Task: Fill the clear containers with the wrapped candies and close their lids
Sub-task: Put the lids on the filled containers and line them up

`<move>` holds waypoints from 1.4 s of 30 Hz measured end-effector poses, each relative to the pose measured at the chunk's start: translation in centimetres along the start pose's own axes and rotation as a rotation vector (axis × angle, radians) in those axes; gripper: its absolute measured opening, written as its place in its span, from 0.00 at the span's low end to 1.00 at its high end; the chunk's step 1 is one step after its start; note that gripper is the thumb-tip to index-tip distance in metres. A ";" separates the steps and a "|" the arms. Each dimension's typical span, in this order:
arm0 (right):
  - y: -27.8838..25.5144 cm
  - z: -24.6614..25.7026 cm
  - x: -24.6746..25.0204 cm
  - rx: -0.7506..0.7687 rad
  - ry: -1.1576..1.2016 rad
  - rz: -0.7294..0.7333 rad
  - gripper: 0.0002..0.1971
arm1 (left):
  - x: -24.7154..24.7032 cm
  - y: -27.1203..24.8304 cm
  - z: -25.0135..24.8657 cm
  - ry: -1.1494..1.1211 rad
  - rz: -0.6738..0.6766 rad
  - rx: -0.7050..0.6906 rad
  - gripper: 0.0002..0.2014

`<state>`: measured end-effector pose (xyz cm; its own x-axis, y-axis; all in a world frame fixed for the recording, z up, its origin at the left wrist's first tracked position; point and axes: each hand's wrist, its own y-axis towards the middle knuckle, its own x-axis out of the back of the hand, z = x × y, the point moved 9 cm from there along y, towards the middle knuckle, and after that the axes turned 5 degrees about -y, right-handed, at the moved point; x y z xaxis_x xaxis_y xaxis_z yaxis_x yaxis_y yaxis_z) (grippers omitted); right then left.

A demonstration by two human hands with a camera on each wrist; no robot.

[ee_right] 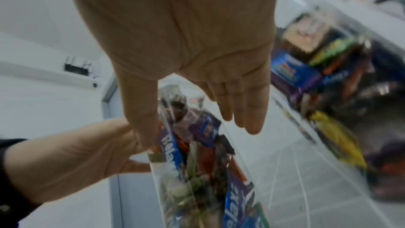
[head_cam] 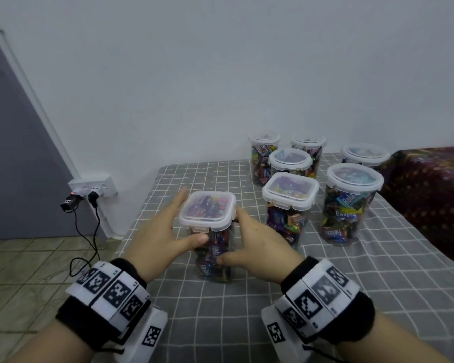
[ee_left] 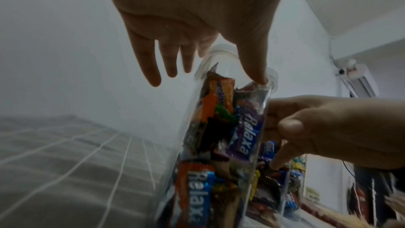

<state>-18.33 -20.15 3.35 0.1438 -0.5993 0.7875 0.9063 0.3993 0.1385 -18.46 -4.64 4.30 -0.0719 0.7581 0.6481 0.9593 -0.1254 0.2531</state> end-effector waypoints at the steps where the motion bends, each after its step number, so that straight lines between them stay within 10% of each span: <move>1: -0.6 0.4 0.8 0.023 -0.097 -0.038 0.39 | -0.3 -0.1 0.7 -0.061 0.001 0.028 0.56; 11: -4.5 -1.8 9.7 0.050 -0.361 -0.820 0.30 | -3.7 0.7 3.3 -0.453 0.146 0.127 0.50; 24: -2.2 -12.7 6.4 -0.401 0.371 -0.369 0.47 | -5.7 1.9 2.4 -0.626 0.291 0.137 0.40; 42: 5.3 -9.0 0.8 -0.233 0.426 -0.053 0.42 | 3.6 7.5 13.3 -0.441 -0.094 0.282 0.51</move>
<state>-9.83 -24.74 -0.70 0.2006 -0.8648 0.4603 0.9747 0.2235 -0.0049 -7.86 5.65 -1.04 -0.0973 0.9624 0.2535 0.9948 0.0865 0.0534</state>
